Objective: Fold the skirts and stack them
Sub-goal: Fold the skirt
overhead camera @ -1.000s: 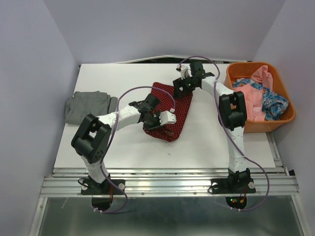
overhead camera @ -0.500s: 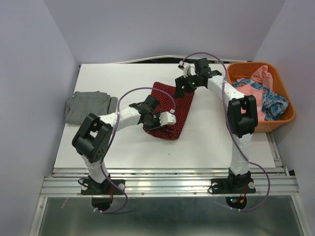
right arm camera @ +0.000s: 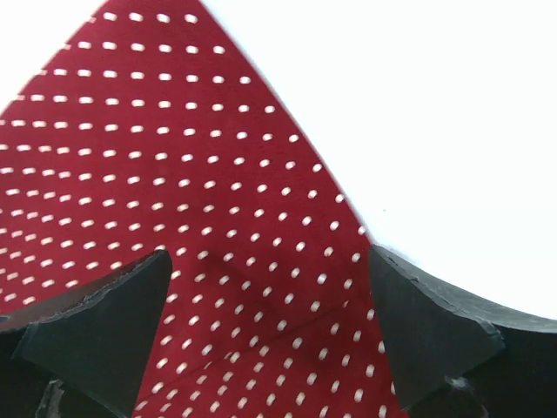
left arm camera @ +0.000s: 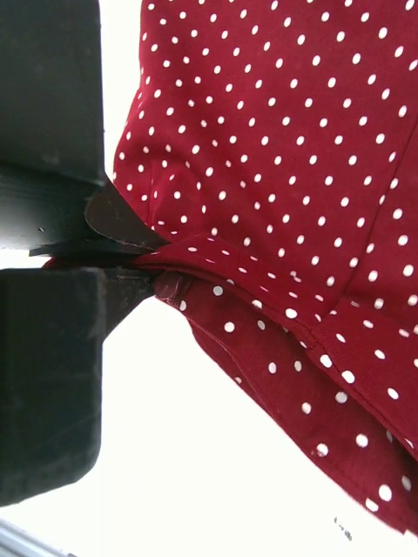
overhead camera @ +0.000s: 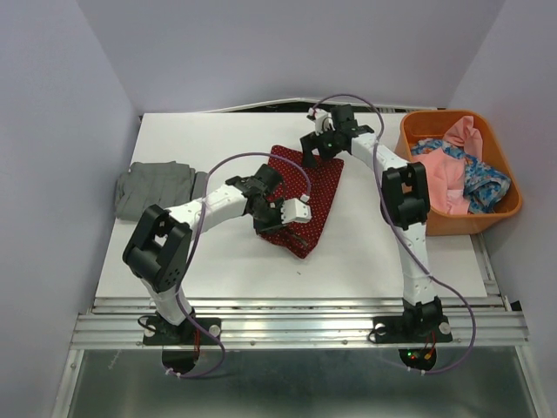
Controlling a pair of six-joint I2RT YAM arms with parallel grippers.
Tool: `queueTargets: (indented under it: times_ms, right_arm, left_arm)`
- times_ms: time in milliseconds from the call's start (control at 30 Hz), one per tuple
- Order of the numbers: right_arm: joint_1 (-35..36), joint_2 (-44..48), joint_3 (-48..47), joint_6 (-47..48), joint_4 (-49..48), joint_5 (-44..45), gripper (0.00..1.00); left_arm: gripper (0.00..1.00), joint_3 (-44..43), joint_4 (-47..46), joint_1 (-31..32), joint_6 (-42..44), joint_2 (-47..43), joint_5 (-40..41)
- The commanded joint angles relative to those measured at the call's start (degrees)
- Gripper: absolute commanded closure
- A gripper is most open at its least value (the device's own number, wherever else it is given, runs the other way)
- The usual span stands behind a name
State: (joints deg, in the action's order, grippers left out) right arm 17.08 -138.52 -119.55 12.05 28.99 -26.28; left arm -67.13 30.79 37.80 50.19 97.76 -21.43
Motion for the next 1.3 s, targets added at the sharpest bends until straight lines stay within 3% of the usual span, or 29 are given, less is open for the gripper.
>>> queueTargets:
  times_ms: [0,67,200,300,400,533,867,933,1033,1267]
  right_arm:
    - [0.15,-3.42,-4.37,1.39,-3.16,-1.22,0.03]
    - [0.15,-4.74,-3.95,1.74,-1.93,-4.2,0.07]
    - [1.72,-3.43,1.58,4.46,-1.66,-7.28,0.25]
    - [3.13,1.56,11.92,6.05,-2.71,-10.79,0.38]
    - [4.44,4.91,17.75,6.67,-4.29,-12.3,0.41]
    - [5.85,9.05,25.66,7.02,-5.44,-14.32,0.41]
    - [9.02,16.52,34.99,9.39,-5.44,-17.22,0.41]
    - [9.55,17.31,35.43,8.78,-5.44,-16.52,0.34]
    - [9.55,17.23,32.03,6.68,-5.44,-12.4,0.15]
    - [5.42,13.63,16.29,-0.7,-5.79,-6.86,0.09]
  left_arm:
    - [1.0,-3.09,4.19,0.17,0.52,-3.01,-3.0]
    - [1.0,-3.35,4.89,0.17,0.52,-3.27,-3.35]
    - [1.0,-4.23,7.53,0.17,0.87,-4.06,-4.32]
    - [1.0,-6.07,8.5,0.26,-0.26,-5.99,-4.59]
    - [1.0,-7.74,8.94,-0.09,-1.32,-6.44,-4.58]
    - [1.0,-10.73,9.47,-0.8,-2.91,-6.09,-5.2]
    - [1.0,-14.34,8.86,-1.06,-4.23,-4.07,-5.2]
    - [1.0,-13.82,8.77,-1.41,-3.88,-3.71,-5.37]
    - [1.0,-12.42,8.76,-1.5,-2.83,-4.06,-5.55]
    - [1.0,-10.48,9.99,-1.5,-2.12,-5.64,-6.34]
